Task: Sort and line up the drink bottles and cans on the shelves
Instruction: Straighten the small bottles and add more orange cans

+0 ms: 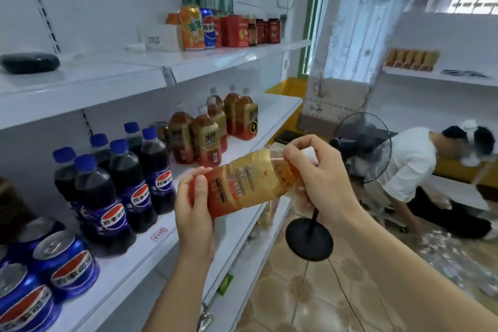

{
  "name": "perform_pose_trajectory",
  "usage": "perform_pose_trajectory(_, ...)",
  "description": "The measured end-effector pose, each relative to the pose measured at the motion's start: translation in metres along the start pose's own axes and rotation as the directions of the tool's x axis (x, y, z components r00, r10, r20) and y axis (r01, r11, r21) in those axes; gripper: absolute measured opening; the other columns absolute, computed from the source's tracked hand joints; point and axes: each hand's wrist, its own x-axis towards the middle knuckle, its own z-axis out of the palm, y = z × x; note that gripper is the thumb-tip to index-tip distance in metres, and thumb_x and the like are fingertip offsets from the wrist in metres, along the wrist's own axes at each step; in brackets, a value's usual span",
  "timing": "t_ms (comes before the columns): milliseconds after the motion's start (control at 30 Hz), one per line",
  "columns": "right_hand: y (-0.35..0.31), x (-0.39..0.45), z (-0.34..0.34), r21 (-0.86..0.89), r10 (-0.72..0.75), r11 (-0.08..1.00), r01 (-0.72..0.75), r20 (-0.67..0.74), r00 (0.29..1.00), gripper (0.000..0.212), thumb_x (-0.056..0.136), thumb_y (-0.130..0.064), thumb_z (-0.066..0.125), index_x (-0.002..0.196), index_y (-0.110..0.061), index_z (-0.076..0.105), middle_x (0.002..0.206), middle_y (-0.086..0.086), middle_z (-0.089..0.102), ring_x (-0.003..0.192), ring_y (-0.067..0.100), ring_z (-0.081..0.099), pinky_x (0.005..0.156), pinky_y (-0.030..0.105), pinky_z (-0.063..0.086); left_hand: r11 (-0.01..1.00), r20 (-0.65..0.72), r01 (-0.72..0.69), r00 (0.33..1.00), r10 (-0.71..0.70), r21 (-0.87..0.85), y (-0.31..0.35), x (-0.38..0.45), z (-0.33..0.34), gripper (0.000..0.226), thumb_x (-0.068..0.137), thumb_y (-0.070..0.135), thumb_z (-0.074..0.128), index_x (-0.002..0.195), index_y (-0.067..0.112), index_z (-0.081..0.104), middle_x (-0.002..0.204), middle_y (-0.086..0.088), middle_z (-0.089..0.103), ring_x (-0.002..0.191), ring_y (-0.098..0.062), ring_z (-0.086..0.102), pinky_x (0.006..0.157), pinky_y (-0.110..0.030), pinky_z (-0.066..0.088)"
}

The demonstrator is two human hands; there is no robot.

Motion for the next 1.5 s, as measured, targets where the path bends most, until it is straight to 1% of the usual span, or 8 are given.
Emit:
perform_pose_trajectory(233, 0.053, 0.142, 0.026, -0.12, -0.147, 0.981, 0.153, 0.057, 0.988, 0.017, 0.096, -0.032, 0.07, 0.085, -0.02, 0.068, 0.074, -0.004, 0.068, 0.063, 0.014, 0.065, 0.053, 0.027, 0.052, 0.91, -0.008, 0.373, 0.925, -0.381, -0.181, -0.086, 0.114, 0.047, 0.039, 0.106, 0.042, 0.047, 0.137, 0.023, 0.059, 0.128, -0.004, 0.071, 0.108, -0.023, 0.072, 0.078, -0.039, 0.062)
perform_pose_trajectory(367, 0.081, 0.222, 0.05, -0.249, -0.231, 0.934, 0.256, 0.126, 0.965, 0.023, 0.09, -0.037, 0.073, 0.073, -0.023, 0.068, 0.066, -0.007, 0.065, 0.064, 0.01, 0.06, 0.058, 0.03, 0.045, 0.746, 0.198, 0.622, 0.783, -0.59, -0.239, -0.134, 0.155, 0.072, 0.064, 0.098, 0.057, 0.044, 0.149, 0.019, 0.05, 0.143, -0.017, 0.06, 0.129, -0.039, 0.06, 0.108, -0.058, 0.047)
perform_pose_trajectory(733, 0.177, 0.424, 0.109, -0.313, -0.175, 0.897, 0.313, 0.4, 0.9, 0.023, 0.086, -0.034, 0.072, 0.072, -0.016, 0.066, 0.063, -0.005, 0.066, 0.058, 0.002, 0.061, 0.05, 0.025, 0.04, 0.807, -0.082, 0.552, 0.812, -0.577, -0.211, -0.194, 0.254, 0.137, 0.025, 0.104, 0.012, 0.052, 0.128, 0.01, 0.057, 0.075, 0.001, 0.073, 0.111, -0.03, 0.068, 0.101, -0.04, 0.046)
perform_pose_trajectory(800, 0.195, 0.451, 0.117, -0.311, -0.174, 0.883, 0.351, 0.479, 0.86, 0.018, 0.086, -0.031, 0.072, 0.077, -0.015, 0.07, 0.066, -0.007, 0.064, 0.061, -0.006, 0.061, 0.048, 0.017, 0.038, 0.81, -0.119, 0.565, 0.803, -0.584, -0.16, -0.204, 0.263, 0.147, 0.038, 0.104, 0.015, 0.052, 0.142, 0.009, 0.054, 0.098, -0.001, 0.075, 0.12, -0.026, 0.064, 0.095, -0.037, 0.048)
perform_pose_trajectory(900, 0.217, 0.48, 0.131, -0.274, -0.177, 0.881, 0.385, 0.565, 0.806, 0.02, 0.087, -0.028, 0.071, 0.078, -0.01, 0.07, 0.064, -0.004, 0.063, 0.056, -0.003, 0.059, 0.048, 0.019, 0.041, 0.847, -0.181, 0.53, 0.83, -0.527, -0.038, -0.203, 0.268, 0.155, 0.029, 0.104, 0.016, 0.054, 0.13, 0.022, 0.066, 0.128, -0.004, 0.069, 0.125, -0.02, 0.061, 0.089, -0.035, 0.052)
perform_pose_trajectory(1100, 0.211, 0.495, 0.157, -0.238, -0.234, 0.809, 0.538, 0.709, 0.665, 0.037, 0.095, -0.034, 0.064, 0.066, -0.019, 0.049, 0.062, -0.004, 0.054, 0.057, 0.009, 0.054, 0.049, 0.016, 0.03, 0.957, -0.276, 0.117, 0.96, -0.04, 0.267, -0.135, 0.244, 0.135, 0.015, 0.098, 0.015, 0.059, 0.104, 0.017, 0.073, 0.104, -0.01, 0.075, 0.095, -0.028, 0.071, 0.079, -0.044, 0.052)
perform_pose_trajectory(1267, 0.183, 0.501, 0.155, -0.512, -0.122, 0.435, 0.74, 0.781, 0.612, 0.028, 0.095, -0.047, 0.05, 0.095, -0.021, 0.057, 0.093, 0.002, 0.058, 0.099, 0.034, 0.06, 0.081, 0.042, 0.056, 0.903, -0.355, -0.093, 0.899, 0.257, 0.42, -0.084, 0.25, 0.099, 0.017, 0.09, 0.012, 0.054, 0.096, 0.009, 0.07, 0.083, -0.01, 0.069, 0.073, -0.022, 0.061, 0.061, -0.027, 0.048)
perform_pose_trajectory(1500, 0.122, 0.462, 0.192, -0.171, -0.305, 0.566, 0.806, 0.865, 0.398, 0.043, 0.105, -0.051, 0.04, 0.134, -0.022, 0.055, 0.135, 0.005, 0.06, 0.124, 0.029, 0.056, 0.101, 0.041, 0.047, 0.823, -0.562, 0.051, 0.754, 0.34, 0.565, -0.113, 0.274, 0.048, 0.022, 0.101, 0.006, 0.056, 0.107, 0.025, 0.064, 0.1, 0.008, 0.07, 0.094, -0.015, 0.063, 0.08, -0.022, 0.05)
